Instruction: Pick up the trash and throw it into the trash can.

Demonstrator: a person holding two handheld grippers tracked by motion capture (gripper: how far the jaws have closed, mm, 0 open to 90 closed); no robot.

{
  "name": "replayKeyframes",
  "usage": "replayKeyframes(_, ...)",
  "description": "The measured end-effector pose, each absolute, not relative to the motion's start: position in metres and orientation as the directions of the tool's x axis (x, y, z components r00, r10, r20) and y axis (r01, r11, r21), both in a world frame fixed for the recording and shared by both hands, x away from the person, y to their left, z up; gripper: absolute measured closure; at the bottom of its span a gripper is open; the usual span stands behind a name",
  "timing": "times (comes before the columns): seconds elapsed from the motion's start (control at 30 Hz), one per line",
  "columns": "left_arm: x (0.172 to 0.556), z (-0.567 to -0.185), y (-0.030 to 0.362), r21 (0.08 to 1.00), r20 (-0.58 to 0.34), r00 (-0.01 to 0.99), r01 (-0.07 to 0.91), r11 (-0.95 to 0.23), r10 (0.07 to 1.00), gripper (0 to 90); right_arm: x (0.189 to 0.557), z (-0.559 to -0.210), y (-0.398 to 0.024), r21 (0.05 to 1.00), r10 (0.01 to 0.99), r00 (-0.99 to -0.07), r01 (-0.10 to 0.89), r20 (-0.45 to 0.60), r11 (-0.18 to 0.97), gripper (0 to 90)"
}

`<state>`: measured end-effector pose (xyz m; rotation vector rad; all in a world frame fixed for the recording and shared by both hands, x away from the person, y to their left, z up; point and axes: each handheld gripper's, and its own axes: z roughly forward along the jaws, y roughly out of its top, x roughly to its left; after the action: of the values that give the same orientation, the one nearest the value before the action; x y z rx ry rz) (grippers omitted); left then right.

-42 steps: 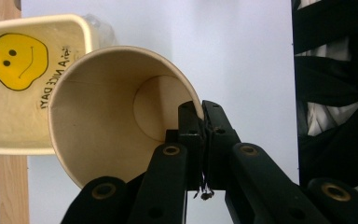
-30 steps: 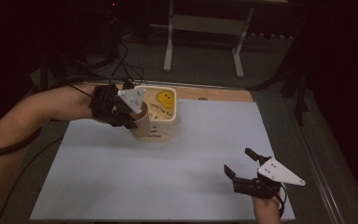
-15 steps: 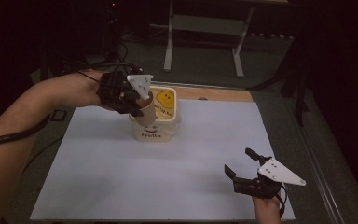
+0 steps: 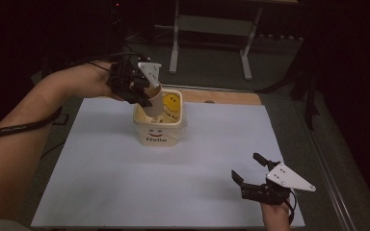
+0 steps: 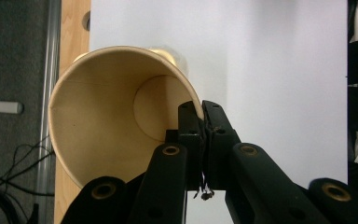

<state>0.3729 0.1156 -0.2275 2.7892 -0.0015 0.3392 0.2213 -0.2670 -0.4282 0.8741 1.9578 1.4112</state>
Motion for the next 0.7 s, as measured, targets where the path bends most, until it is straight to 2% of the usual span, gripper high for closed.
replayKeyframes(0.7,0.418,-0.234,0.104,0.296,0.226,0.969,0.029,-0.955,0.099,88.7,0.221,-0.428,-0.269,0.956,0.773,-0.631,0.183,-0.063,0.228,10.0)
